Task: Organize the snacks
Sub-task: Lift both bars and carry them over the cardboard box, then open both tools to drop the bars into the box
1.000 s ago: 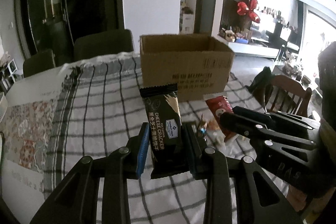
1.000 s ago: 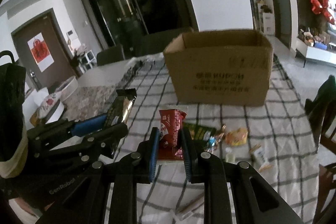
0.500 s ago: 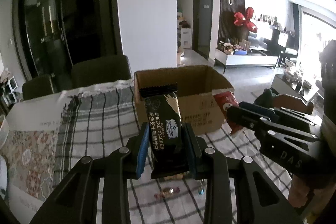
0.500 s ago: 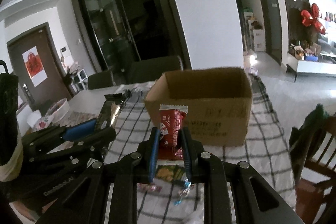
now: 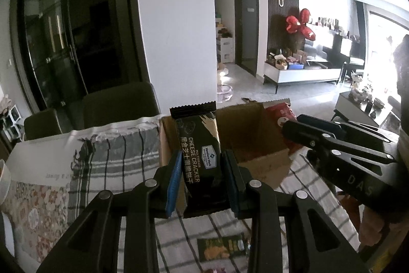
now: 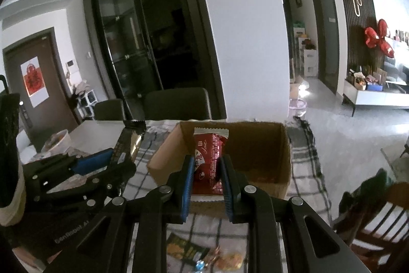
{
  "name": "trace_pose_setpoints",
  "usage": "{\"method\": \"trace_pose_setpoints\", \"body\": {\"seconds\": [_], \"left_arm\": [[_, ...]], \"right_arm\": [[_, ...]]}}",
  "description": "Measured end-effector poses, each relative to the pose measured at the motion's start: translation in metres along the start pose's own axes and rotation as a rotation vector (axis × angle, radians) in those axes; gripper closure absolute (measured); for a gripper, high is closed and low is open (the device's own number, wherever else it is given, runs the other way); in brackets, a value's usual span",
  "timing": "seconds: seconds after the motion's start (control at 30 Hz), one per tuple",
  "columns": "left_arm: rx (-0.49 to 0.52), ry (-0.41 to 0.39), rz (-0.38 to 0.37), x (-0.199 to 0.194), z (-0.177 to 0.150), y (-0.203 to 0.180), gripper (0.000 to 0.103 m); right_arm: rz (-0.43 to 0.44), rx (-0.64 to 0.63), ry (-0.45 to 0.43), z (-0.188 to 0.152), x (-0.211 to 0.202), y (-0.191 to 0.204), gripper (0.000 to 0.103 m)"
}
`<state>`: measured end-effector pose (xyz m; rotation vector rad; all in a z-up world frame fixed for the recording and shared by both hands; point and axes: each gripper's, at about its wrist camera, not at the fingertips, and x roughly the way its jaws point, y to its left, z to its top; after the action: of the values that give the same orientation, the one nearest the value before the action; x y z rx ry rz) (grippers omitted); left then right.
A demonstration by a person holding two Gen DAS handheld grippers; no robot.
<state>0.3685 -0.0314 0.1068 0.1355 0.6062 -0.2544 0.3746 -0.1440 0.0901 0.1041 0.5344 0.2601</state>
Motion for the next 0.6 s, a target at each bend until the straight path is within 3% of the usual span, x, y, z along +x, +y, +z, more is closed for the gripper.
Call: {"method": "trace_pose_setpoints", "body": {"seconds": [0.6], "left_arm": [[0.016, 0.107, 0.033, 0.105, 0.027, 0.007, 0.071]], "right_arm": [[-0.054, -0.046, 0.081, 0.023, 0.081, -0.033, 0.081]]}}
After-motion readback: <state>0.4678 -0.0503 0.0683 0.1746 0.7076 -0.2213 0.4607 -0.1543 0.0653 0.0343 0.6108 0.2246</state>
